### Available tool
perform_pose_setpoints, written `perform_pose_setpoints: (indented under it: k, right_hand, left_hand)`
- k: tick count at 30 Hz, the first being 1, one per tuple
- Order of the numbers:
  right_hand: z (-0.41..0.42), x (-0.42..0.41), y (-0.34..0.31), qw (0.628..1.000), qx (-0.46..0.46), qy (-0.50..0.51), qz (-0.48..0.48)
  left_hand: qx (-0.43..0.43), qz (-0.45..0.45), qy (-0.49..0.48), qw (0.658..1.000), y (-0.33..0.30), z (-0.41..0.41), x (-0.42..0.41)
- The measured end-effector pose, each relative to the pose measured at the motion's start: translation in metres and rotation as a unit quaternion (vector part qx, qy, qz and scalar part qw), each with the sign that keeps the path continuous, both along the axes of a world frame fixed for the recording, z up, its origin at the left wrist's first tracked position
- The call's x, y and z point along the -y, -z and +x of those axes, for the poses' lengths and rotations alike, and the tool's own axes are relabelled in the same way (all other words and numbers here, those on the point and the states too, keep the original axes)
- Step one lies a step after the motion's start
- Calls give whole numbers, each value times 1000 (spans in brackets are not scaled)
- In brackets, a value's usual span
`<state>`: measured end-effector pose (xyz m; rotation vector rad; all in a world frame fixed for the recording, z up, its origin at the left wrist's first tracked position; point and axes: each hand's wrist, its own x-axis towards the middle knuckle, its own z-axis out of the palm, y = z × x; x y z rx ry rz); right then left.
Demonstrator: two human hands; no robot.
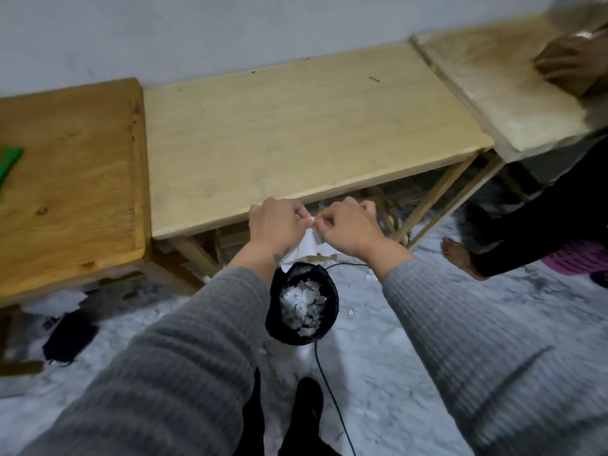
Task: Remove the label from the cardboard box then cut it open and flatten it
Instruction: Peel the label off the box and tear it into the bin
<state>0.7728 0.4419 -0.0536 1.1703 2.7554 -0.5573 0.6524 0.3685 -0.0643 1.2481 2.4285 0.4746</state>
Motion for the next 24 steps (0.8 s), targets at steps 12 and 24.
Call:
perform_pose_setpoints:
  k: [12, 24]
  right_hand:
    - [-2, -1, 19, 990, -80, -83, 87]
    - [11, 20, 72, 993, -52, -86, 64]
  left_hand:
    - [185, -27, -167, 968, 33, 2, -2]
    - [278, 5, -269, 922, 97, 15, 22]
